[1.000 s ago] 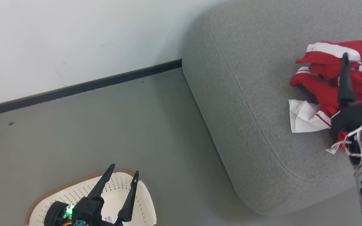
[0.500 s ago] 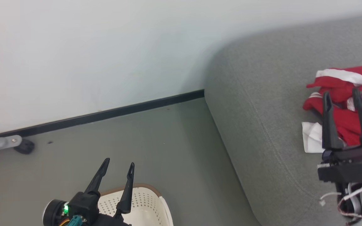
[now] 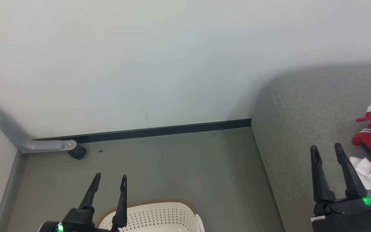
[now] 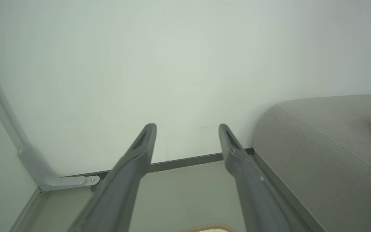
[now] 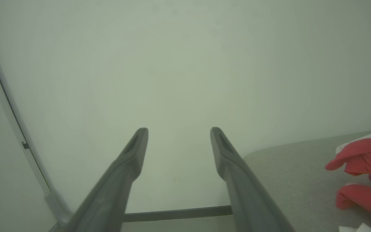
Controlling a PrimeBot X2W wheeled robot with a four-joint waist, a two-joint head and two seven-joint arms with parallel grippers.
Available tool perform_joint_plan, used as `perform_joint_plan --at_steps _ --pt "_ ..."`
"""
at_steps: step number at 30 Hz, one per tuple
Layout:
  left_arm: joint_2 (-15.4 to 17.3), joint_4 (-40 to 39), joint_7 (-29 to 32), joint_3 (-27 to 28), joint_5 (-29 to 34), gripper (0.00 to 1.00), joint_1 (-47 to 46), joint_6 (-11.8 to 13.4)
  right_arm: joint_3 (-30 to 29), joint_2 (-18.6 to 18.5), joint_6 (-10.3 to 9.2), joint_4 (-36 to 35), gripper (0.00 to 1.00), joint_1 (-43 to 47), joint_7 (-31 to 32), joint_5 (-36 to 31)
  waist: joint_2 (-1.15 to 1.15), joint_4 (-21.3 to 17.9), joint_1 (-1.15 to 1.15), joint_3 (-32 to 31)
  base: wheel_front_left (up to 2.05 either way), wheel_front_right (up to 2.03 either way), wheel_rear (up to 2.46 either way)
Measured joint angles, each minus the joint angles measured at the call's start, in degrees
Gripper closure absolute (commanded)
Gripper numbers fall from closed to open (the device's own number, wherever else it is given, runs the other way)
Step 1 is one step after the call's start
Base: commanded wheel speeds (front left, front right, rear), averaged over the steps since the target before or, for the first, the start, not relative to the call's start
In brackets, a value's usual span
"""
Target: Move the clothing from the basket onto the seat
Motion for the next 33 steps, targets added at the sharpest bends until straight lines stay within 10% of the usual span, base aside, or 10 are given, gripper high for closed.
perform_joint_plan --at_steps 17,33 --pt "0.0 -0.6 0.0 2.1 0.9 0.00 5.4 3.7 0.9 2.2 0.00 3.9 0.00 4.7 0.0 -2.9 0.00 10.0 0.00 -3.9 0.00 0.00 0.00" --pt "-0.1 1.5 0.0 1.7 0.9 0.00 7.3 3.6 1.2 3.0 -1.14 9.2 0.00 5.6 0.0 -7.0 0.01 11.5 0.01 -4.6 0.00 0.00 0.00"
